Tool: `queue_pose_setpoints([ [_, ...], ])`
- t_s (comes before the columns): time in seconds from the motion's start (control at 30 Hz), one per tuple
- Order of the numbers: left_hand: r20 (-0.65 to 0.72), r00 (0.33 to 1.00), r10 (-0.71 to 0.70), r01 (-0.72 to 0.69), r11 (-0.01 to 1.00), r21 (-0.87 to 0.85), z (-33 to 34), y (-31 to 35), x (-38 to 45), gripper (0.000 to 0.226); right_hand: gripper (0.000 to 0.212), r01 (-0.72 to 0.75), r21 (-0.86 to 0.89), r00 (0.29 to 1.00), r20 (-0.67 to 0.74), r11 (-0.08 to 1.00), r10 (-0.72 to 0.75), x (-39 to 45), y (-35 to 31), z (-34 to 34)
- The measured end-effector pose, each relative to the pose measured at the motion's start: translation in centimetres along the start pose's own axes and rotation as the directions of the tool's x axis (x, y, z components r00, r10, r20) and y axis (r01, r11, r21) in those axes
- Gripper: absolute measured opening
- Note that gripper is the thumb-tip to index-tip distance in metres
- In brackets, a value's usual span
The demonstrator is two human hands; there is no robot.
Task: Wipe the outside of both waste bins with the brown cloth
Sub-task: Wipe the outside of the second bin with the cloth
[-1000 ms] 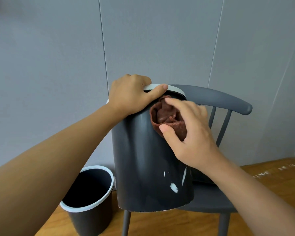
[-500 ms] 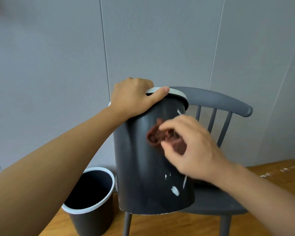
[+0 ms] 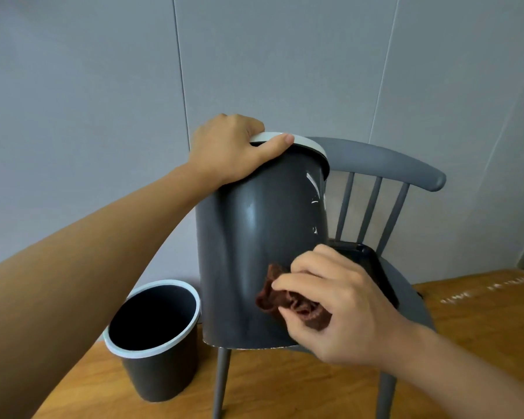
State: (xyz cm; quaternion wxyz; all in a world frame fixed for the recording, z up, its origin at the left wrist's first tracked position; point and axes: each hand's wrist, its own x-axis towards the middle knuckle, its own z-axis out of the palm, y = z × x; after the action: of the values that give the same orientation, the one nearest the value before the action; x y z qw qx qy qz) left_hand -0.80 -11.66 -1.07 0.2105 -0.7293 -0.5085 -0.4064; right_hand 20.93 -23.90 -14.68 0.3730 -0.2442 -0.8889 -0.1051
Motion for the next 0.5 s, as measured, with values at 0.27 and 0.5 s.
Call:
queue_pose_setpoints([
  [0.27,0.02,0.999,0.047,-0.047,0.999,0.015,0.2,1.2,0.5,0.076,0.043,-0.225,0.021,0.961,-0.162,0.974,0.225,2.5,2.0,-0.7],
  [0.5,0.045,0.999,-0.013,0.014,1.0,-0.02,0.1,-0.3,0.2,0.075,0.022,-0.058,0.071,0.998,0.0,0.996,0.058,-3.1,-1.0,0.1],
])
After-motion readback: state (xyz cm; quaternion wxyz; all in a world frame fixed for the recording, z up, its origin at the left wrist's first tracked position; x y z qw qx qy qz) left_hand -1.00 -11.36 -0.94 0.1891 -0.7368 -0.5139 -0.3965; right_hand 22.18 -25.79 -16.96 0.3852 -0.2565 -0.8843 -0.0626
